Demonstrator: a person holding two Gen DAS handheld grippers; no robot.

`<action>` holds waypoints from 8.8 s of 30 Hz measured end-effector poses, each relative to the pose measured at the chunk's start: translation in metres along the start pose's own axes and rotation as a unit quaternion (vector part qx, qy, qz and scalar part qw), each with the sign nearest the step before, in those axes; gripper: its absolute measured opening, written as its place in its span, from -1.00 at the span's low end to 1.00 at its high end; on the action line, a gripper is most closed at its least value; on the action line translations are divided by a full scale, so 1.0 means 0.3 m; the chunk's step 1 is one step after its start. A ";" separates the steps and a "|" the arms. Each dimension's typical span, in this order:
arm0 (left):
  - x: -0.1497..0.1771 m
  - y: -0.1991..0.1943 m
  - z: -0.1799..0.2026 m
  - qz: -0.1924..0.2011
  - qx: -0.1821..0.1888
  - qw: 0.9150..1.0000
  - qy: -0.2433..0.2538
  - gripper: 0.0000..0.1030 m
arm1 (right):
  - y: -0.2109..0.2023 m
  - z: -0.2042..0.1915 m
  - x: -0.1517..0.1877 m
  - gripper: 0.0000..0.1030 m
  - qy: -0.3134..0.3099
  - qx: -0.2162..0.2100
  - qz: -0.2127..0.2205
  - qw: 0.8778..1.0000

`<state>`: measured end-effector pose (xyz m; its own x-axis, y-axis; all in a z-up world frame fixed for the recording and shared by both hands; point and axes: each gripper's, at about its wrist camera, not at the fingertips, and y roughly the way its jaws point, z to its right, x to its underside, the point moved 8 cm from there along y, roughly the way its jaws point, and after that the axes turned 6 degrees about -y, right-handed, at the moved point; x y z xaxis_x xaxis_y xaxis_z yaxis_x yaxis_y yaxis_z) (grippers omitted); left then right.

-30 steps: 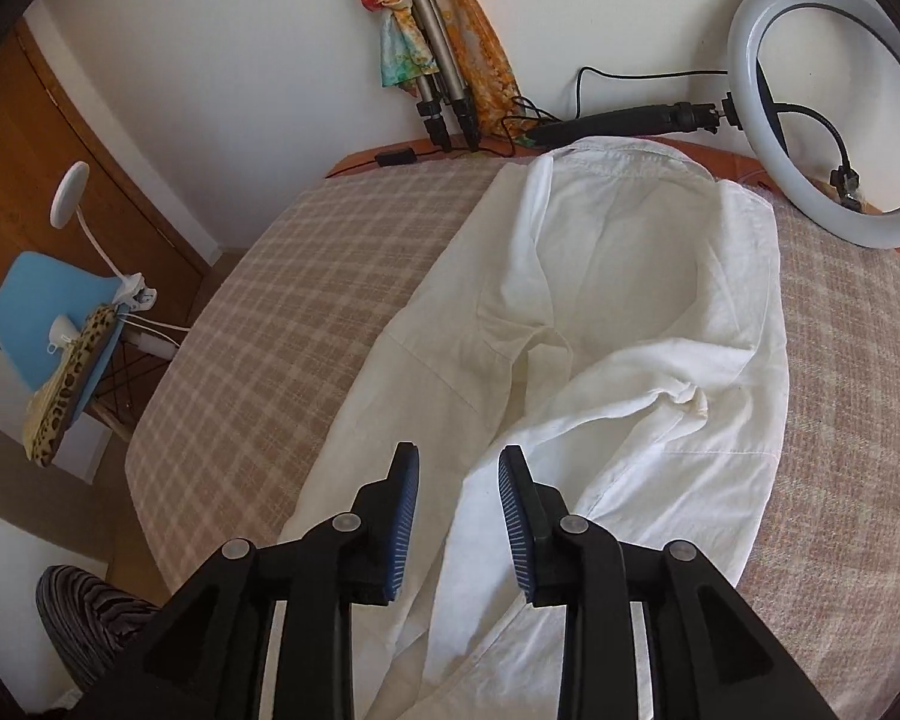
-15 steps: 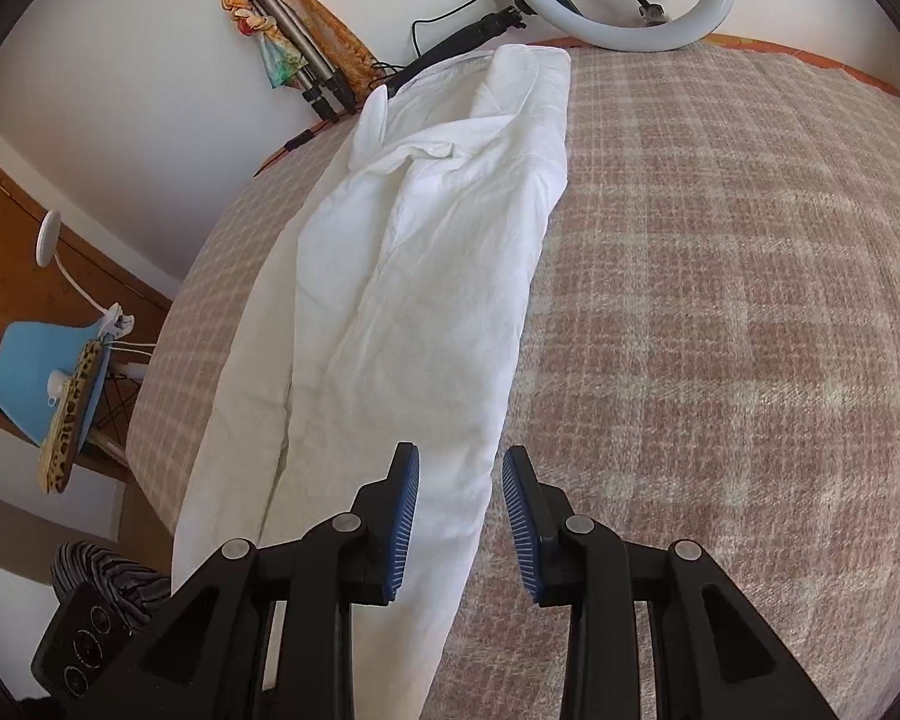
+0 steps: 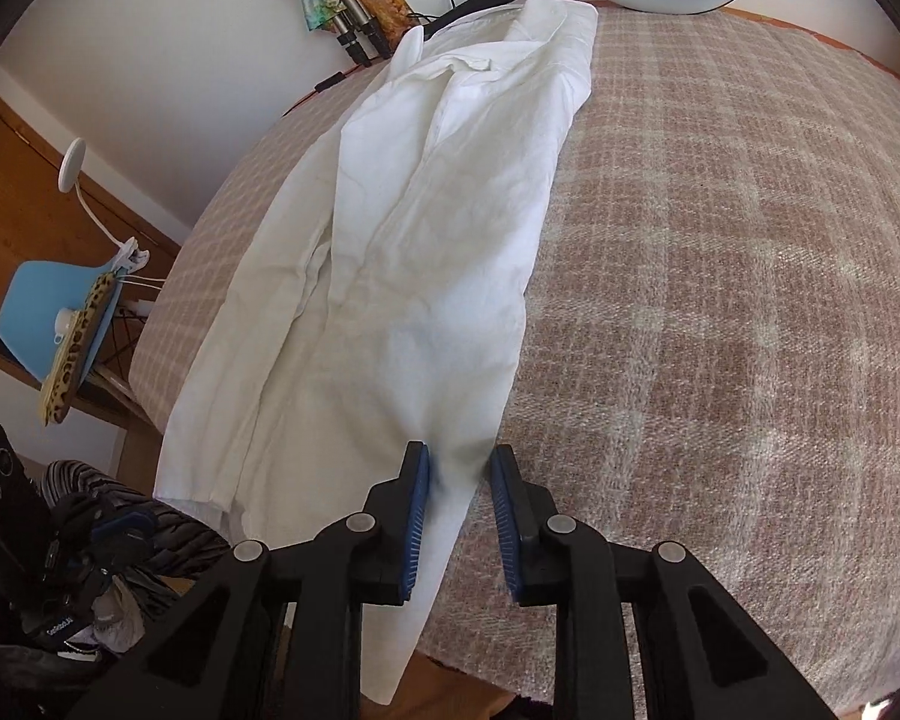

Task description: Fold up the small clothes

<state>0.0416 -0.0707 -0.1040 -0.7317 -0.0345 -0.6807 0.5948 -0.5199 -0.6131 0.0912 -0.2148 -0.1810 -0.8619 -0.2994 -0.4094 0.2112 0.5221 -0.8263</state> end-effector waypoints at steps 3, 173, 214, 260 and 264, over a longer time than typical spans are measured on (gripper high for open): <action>-0.048 0.031 -0.009 0.001 -0.011 1.000 0.014 -0.85 | -0.020 -0.016 -0.003 -0.97 0.002 -0.001 0.009 1.000; -0.035 -0.023 -0.346 -0.102 0.124 0.959 -0.232 -0.90 | -0.139 -0.132 0.147 -0.94 0.055 -0.159 0.029 0.985; -0.630 0.364 -0.642 -0.020 0.026 0.961 -0.276 -0.68 | 0.028 0.237 -0.504 -0.52 0.244 -0.160 0.142 0.946; -0.612 0.369 -0.614 -0.012 -0.076 0.987 -0.140 -0.22 | -0.049 0.190 -0.592 -0.25 0.030 0.015 0.162 0.986; -0.568 0.419 -0.659 -0.041 -0.074 0.981 -0.174 -0.22 | 0.000 0.190 -0.573 -0.29 0.035 0.012 0.141 0.989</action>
<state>0.3068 0.0385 -0.1442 -0.8327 -0.3013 -0.4646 0.5529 -0.4045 -0.7285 0.2657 -0.2088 -0.1327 -0.7961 -0.0882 -0.5987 0.4586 0.5577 -0.6919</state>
